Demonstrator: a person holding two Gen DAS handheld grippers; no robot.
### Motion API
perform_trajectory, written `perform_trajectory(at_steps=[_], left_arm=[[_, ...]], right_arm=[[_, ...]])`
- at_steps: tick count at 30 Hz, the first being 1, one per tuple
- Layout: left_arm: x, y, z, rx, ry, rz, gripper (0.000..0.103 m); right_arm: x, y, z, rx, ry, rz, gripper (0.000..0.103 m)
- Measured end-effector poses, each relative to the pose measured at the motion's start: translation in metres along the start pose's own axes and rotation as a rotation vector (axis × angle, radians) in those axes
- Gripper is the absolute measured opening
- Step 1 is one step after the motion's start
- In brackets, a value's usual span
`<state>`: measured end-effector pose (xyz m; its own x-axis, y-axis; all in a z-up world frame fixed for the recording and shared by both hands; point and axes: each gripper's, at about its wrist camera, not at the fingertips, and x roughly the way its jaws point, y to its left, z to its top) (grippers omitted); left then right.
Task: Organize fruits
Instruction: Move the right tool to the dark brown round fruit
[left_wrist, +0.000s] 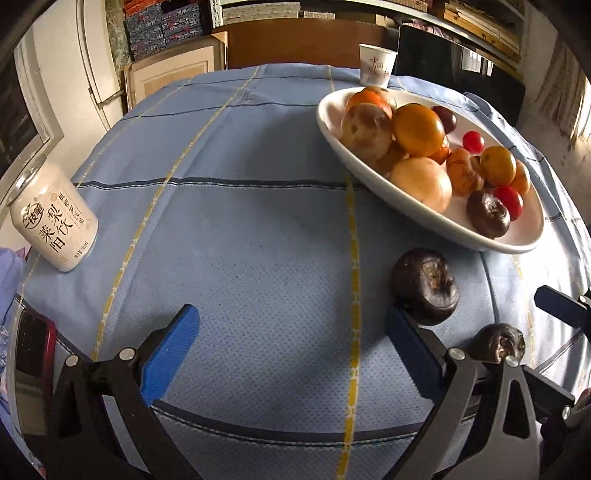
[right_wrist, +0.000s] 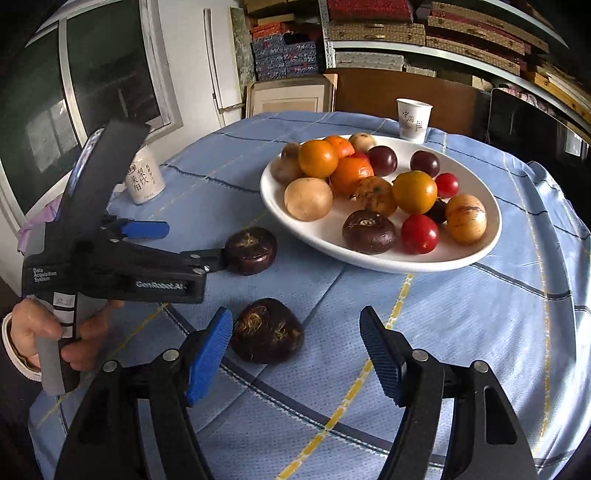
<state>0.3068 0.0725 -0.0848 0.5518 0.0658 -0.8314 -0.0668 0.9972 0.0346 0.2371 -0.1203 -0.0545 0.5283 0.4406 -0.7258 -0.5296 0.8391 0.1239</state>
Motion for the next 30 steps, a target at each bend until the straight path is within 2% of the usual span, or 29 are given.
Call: perform_trajectory(at_steps=[8,17,30], left_arm=[[0.000,0.004,0.000,-0.018,0.009,-0.011,0.099],[0.000,0.003,0.000,-0.017,0.009,-0.011,0.099],[0.001,0.003,0.001,-0.020,0.013,-0.006,0.099]], right_arm=[[0.005,0.004,-0.003,-0.016,0.032,0.013,0.072],[0.006,0.022,-0.003,-0.107,0.037,0.006,0.072],[0.013,0.021,-0.003,-0.112,0.064,0.000,0.072]])
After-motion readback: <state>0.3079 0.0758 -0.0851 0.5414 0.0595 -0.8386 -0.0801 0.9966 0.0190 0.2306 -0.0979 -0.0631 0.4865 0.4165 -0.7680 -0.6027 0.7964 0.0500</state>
